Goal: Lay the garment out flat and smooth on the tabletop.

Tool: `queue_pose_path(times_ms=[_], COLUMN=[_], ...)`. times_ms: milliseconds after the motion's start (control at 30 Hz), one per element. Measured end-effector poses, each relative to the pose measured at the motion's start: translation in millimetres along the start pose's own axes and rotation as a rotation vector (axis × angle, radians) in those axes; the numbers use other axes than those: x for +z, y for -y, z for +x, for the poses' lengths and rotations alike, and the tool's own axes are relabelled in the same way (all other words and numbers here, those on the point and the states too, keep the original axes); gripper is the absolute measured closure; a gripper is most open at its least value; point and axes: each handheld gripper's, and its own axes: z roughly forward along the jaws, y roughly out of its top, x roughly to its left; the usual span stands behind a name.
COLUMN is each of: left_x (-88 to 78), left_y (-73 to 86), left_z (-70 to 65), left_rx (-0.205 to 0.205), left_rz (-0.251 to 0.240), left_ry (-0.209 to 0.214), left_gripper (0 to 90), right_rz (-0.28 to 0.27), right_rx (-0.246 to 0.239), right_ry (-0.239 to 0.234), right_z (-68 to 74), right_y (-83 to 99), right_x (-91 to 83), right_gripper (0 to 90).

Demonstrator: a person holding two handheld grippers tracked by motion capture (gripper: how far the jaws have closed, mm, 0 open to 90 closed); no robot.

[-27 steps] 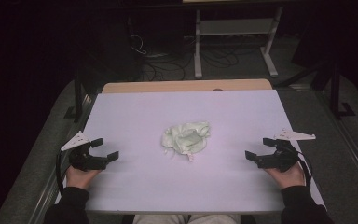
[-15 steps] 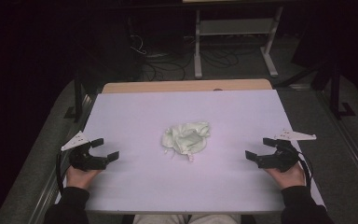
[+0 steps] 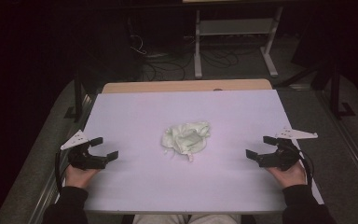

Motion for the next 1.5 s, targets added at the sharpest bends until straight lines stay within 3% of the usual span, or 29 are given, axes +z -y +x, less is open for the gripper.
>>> queue_pose_path(times_ms=[233,600,767,1100,1500], left_x=[-2.2,0.7,0.1,3.6,17.0], left_y=[-7.0,-23.9,-32.1,-51.6,-66.0], left_z=[-3.1,-11.7,-12.5,-17.0,-22.1], left_rx=[0.026,0.064,0.068,0.093,0.115], left_rz=[-0.003,0.012,0.014,-0.001,0.014], left_ry=[-0.021,-0.012,-0.019,-0.002,0.027], left_gripper=[0.0,0.0,0.0,0.0,0.0], right_rz=[0.005,-0.019,0.004,-0.001,0.016], right_rx=[-0.013,-0.066,-0.072,-0.099,-0.123], right_ry=[-0.018,-0.042,-0.037,-0.053,-0.07], right_z=[0.8,9.2,11.2,16.3,18.2], right_y=[-8.8,-34.4,-40.6,-60.7,-74.9], right_x=[1.6,-1.2,-0.2,-0.8,9.1], right_gripper=[0.0,0.0,0.0,0.0,0.0])
